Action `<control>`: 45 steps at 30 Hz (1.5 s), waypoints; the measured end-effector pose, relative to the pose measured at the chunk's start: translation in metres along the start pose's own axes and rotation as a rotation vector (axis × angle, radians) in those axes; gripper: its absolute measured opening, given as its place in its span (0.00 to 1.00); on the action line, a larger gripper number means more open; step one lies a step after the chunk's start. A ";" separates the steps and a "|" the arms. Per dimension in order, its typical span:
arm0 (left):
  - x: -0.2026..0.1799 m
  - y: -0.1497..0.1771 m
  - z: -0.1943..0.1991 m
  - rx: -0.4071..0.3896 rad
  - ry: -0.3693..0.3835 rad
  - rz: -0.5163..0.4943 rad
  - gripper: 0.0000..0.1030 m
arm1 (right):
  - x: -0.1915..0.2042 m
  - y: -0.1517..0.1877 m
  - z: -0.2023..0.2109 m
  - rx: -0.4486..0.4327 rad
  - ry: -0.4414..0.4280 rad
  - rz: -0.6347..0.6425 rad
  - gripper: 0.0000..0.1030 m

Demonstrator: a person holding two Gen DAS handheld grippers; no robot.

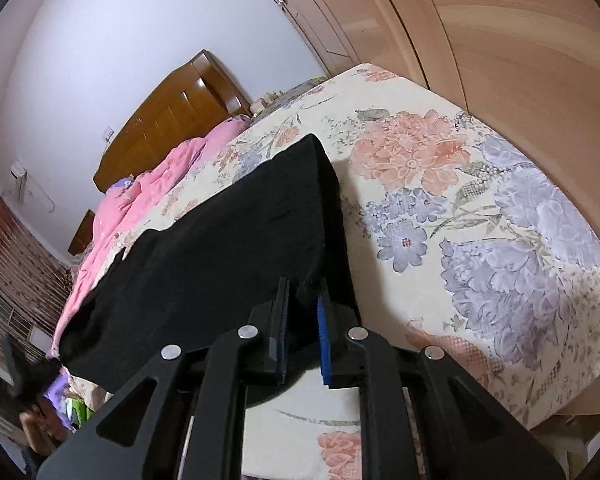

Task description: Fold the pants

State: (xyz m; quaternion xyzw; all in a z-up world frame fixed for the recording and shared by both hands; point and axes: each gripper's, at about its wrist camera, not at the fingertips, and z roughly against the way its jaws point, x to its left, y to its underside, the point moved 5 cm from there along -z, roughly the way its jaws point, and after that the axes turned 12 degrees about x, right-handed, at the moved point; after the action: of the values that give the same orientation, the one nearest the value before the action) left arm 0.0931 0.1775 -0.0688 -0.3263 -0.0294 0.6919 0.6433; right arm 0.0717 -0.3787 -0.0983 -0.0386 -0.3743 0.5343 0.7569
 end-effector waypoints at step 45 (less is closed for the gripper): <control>-0.038 0.019 0.035 -0.121 -0.019 -0.060 0.89 | 0.041 0.058 -0.002 0.095 0.079 0.134 0.57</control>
State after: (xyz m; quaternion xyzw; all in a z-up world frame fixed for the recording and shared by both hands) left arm 0.0577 0.1529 -0.0349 -0.3568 -0.0871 0.6724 0.6427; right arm 0.0337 -0.3192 -0.1044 -0.0485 -0.3151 0.5989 0.7347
